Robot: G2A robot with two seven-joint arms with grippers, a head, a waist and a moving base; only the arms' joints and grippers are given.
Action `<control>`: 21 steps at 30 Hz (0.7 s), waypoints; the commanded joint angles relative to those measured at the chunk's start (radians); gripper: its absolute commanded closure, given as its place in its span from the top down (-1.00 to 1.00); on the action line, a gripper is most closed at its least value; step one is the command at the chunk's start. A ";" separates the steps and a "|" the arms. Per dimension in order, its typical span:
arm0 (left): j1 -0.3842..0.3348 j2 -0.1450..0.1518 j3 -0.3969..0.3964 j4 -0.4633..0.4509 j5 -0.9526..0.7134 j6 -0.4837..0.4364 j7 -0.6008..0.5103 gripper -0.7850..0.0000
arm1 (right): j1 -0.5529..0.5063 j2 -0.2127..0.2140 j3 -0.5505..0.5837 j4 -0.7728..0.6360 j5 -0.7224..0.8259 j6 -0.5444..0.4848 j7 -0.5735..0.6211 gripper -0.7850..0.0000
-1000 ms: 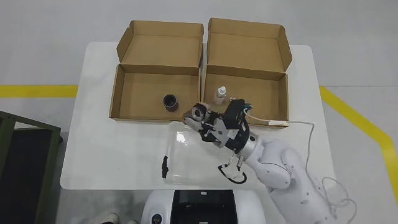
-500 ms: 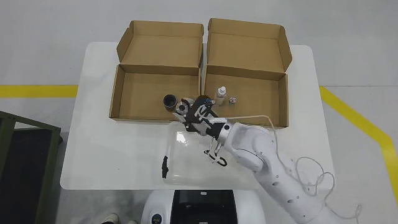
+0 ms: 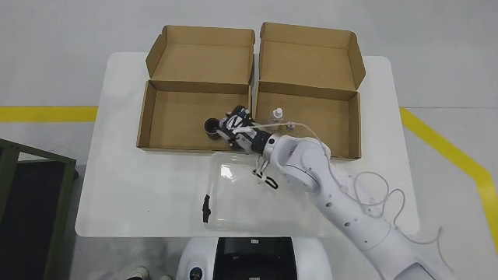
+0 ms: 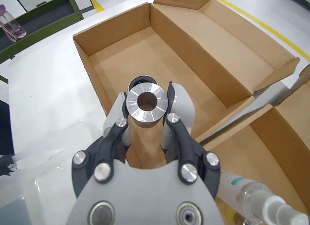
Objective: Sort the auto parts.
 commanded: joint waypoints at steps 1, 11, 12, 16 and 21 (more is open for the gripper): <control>0.000 0.000 0.000 0.000 0.000 0.000 0.000 1.00 | 0.016 -0.005 -0.010 0.023 -0.009 -0.003 0.011 -1.00; 0.000 0.000 0.000 0.000 0.000 0.000 0.000 1.00 | 0.061 -0.024 -0.042 0.103 -0.051 -0.025 0.034 -1.00; 0.000 0.000 0.000 0.000 0.000 0.000 0.000 1.00 | 0.062 -0.025 -0.042 0.107 -0.055 -0.027 0.034 -1.00; 0.000 0.000 0.000 0.000 0.000 0.000 0.000 1.00 | 0.069 -0.027 -0.044 0.127 -0.077 -0.039 0.045 -1.00; 0.000 0.000 0.000 0.000 0.000 0.000 0.000 1.00 | 0.083 -0.033 -0.052 0.143 -0.100 -0.057 0.053 -1.00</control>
